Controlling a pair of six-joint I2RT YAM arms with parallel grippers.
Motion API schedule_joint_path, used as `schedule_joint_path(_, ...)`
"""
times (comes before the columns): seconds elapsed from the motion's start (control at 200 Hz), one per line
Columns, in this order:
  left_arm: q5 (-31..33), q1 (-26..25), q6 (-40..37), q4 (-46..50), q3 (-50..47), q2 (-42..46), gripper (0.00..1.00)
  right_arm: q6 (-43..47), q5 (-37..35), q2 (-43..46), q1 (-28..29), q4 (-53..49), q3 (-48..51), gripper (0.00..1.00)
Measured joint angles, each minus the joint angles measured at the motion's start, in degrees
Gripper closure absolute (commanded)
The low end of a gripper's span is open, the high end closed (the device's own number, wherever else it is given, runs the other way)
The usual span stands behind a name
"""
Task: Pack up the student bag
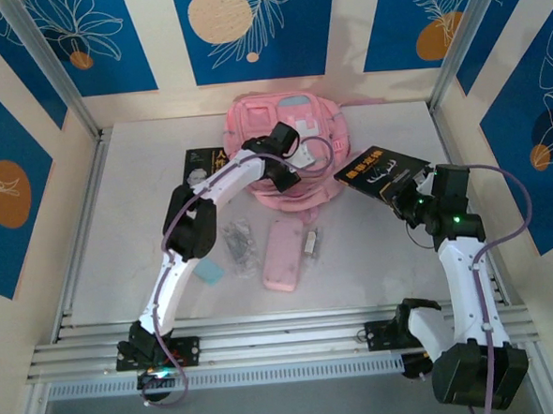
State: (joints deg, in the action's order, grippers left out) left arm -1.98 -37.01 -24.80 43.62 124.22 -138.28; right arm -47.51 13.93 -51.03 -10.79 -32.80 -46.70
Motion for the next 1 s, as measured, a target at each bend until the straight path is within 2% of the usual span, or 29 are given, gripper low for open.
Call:
schedule_joint_path(0.285, -9.20, 1.55, 10.80, 2.08, 0.26, 3.87, 1.00, 2.73, -1.38, 4.87, -3.41, -3.93, -0.98, 1.00)
schedule_joint_path(0.595, -21.73, 3.30, 28.39, 1.97, 8.26, 6.86, 1.00, 3.58, 0.04, 6.62, -3.76, -4.87, -0.83, 1.00)
schedule_joint_path(0.7, -24.68, 4.48, 33.03, 0.09, 8.72, 7.69, 1.00, 1.09, 2.01, 6.88, -0.52, 0.22, 1.49, 1.00)
schedule_joint_path(0.835, -27.74, 5.27, 37.90, -2.27, 8.85, 7.74, 1.00, -4.26, 2.10, 6.10, 6.95, 10.99, 7.45, 1.00)
schedule_joint_path(1.0, -29.86, 5.29, 42.27, -4.98, 8.85, 7.74, 1.00, -8.11, -4.20, -2.84, 19.28, 25.00, 11.17, 1.00)
